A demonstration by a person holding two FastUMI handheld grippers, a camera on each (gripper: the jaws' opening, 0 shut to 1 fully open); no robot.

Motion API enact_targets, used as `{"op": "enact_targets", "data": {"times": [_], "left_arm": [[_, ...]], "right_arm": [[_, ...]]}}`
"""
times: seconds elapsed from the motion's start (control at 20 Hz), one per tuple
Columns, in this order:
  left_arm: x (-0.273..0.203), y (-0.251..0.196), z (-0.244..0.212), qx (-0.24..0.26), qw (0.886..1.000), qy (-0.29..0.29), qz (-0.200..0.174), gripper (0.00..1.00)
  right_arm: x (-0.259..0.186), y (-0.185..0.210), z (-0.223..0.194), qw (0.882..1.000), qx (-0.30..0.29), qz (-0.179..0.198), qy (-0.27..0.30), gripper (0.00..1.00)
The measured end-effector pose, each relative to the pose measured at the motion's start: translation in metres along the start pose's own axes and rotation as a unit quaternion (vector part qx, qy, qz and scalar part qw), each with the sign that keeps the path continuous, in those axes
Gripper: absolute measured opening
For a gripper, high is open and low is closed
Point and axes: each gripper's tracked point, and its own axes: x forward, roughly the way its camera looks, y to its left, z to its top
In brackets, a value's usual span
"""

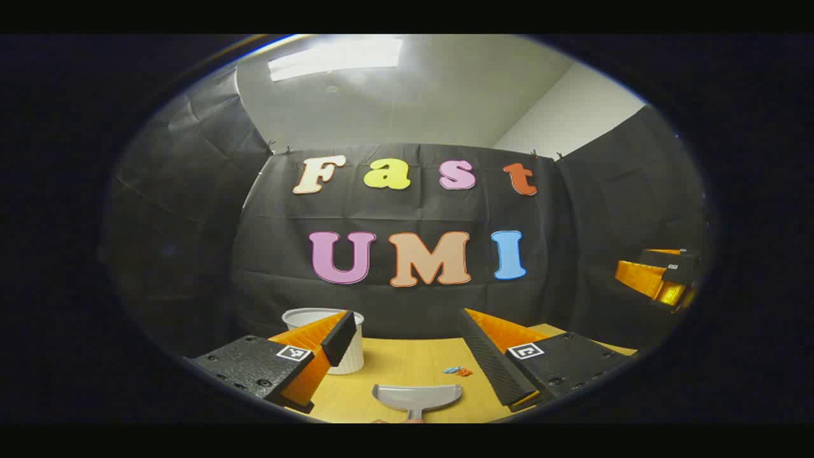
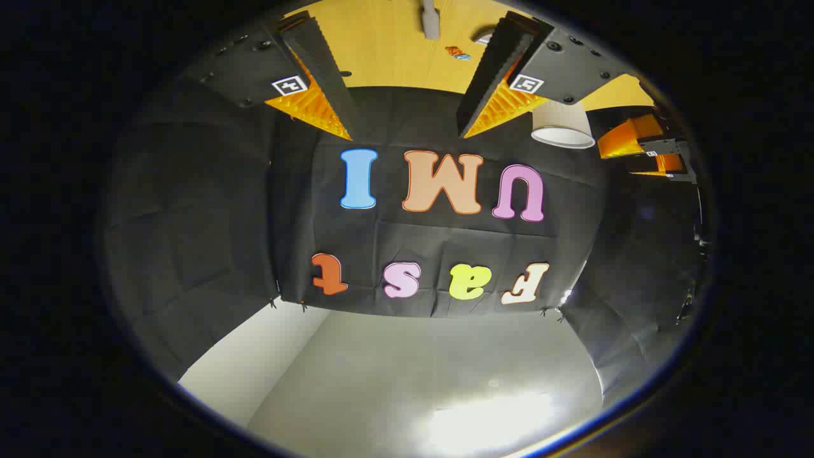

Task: Pick up the small broom and dustpan from the desktop, sweep the trash into the dustpan with the broom, and then empty the trash into the garbage bin.

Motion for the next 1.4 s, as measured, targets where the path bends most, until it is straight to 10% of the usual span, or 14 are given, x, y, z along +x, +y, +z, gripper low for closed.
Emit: {"op": "enact_targets", "data": {"times": [1.4], "left_arm": [[0.007, -0.011, -0.004, 0.029, 0.999, 0.008, 0.016, 0.99]], "right_arm": [[0.019, -0.007, -0.012, 0.999, -0.002, 0.032, 0.023, 0.99]]}}
